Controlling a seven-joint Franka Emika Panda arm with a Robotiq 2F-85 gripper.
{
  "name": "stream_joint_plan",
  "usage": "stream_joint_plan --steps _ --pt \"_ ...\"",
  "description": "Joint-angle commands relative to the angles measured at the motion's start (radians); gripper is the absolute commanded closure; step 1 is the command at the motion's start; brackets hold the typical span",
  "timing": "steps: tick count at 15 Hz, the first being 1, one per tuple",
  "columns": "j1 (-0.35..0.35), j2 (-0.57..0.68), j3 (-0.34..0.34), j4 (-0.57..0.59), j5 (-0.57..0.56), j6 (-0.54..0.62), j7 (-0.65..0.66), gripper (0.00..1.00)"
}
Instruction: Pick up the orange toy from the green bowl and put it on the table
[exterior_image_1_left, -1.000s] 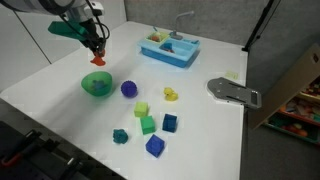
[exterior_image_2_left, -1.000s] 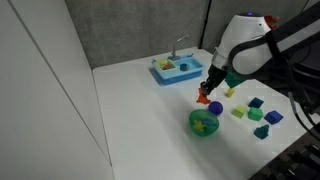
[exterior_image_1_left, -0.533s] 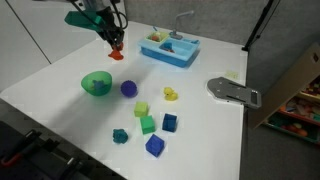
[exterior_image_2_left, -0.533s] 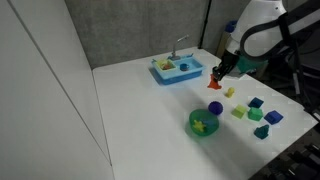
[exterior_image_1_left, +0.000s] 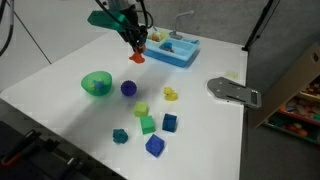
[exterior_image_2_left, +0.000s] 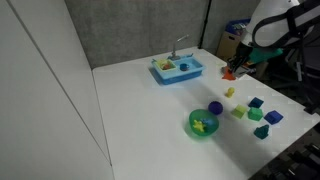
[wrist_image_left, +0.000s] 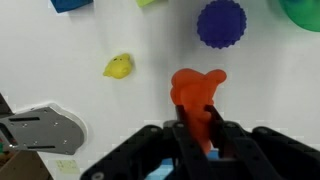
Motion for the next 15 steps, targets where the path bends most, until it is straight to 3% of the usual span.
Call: stream_joint_plan --steps 1,8,15 --pt "-0.024 0.034 -0.029 0.044 -0.043 -0.021 0.030 0.92" --pt "-0.046 0.137 -0.070 0.086 -0.058 -0.006 0.037 0.92" --pt "-0.057 0.207 -0.051 0.102 -0.022 -0.017 0.016 0.94"
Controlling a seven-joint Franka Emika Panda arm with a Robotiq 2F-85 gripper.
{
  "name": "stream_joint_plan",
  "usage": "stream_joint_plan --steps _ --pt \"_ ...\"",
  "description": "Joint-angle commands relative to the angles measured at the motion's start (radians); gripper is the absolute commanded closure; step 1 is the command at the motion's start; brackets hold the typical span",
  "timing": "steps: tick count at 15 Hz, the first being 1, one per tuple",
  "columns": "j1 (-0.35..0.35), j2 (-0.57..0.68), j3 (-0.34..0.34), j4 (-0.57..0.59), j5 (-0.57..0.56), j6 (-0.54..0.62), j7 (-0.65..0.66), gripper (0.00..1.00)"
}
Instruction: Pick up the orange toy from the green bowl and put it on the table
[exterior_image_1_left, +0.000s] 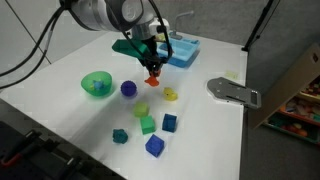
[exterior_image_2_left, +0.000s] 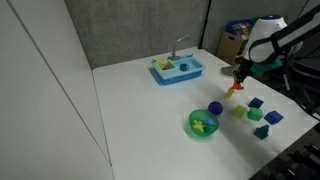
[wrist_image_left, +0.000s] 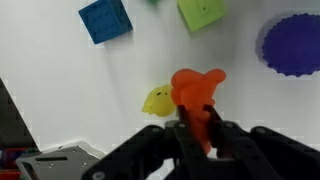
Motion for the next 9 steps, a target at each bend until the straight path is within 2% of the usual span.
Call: stream_joint_plan --steps 1,2,6,7,9 --pt "-0.018 0.009 0.039 0.018 0.030 -0.023 -0.007 0.94" --pt "-0.008 0.011 0.016 0.003 0.002 -0.004 0.003 0.78" --pt "-0.007 0.013 0.032 0.003 0.015 -0.004 0.002 0.78" --pt "-0.008 0.013 0.032 0.003 0.015 -0.004 0.002 0.94" --pt "0.000 0.030 0.018 0.004 -0.006 0.031 0.009 0.94"
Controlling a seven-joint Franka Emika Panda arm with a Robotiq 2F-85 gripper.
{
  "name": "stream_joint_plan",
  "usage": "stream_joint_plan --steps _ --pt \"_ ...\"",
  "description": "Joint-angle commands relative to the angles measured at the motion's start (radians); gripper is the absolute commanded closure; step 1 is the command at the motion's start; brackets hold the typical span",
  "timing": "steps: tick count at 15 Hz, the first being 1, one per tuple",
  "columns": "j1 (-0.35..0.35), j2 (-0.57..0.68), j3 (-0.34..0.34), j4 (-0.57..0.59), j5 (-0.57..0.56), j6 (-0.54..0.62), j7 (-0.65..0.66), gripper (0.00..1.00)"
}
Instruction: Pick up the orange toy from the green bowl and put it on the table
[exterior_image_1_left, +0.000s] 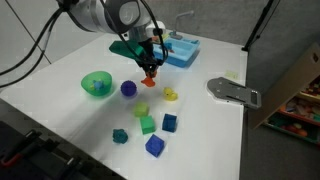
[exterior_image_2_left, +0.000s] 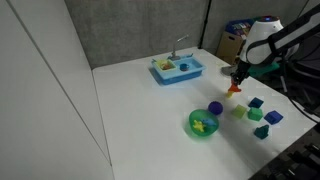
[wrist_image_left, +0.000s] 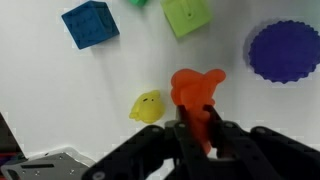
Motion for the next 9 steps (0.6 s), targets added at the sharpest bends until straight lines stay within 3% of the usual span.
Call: stream_joint_plan --steps 1,9 --pt "-0.001 0.028 -0.011 0.007 -0.026 0.045 0.006 0.94" --pt "0.020 0.168 -0.057 0.005 -0.062 0.269 -0.008 0.93"
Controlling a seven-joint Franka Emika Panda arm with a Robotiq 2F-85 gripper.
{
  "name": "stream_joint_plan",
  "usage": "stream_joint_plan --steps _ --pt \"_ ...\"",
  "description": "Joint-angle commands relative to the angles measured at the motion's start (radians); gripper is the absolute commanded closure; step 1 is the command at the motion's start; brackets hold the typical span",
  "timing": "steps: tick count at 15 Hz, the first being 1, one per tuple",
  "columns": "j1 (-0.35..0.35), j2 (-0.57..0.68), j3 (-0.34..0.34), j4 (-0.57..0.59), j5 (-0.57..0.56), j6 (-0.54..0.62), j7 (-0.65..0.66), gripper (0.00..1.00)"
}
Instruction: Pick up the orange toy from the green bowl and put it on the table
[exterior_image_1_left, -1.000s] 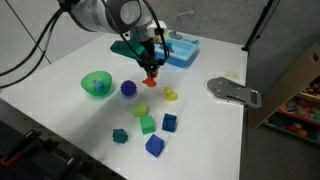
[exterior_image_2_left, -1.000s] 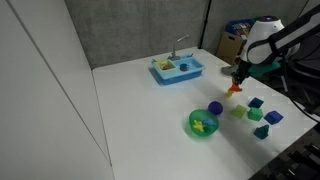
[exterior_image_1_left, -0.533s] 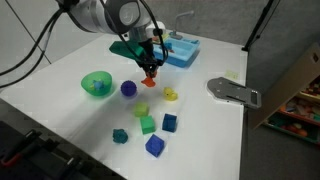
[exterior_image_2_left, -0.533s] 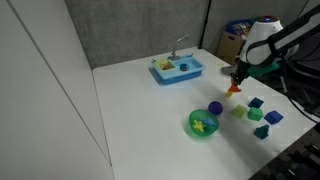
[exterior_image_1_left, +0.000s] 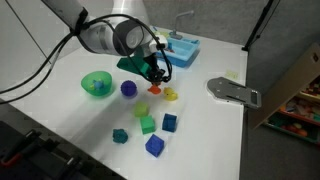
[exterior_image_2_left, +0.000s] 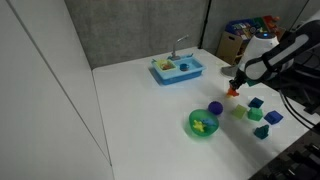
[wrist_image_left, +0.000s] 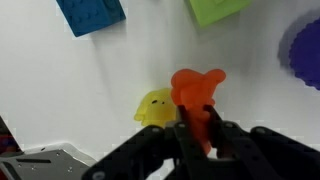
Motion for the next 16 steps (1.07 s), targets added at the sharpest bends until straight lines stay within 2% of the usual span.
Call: stream_joint_plan --steps 1,8,9,11,16 --pt "0.019 0.060 -0.024 0.006 -0.016 0.088 -0.011 0.93" --pt "0.051 0.144 -0.033 0.011 0.010 0.184 -0.020 0.92" --pt "0.052 0.142 -0.030 0.006 0.013 0.188 -0.024 0.53" --pt "0.052 0.119 -0.021 -0.009 0.020 0.180 -0.029 0.52" --pt "0.063 0.021 -0.002 -0.057 0.029 0.127 -0.032 0.12"
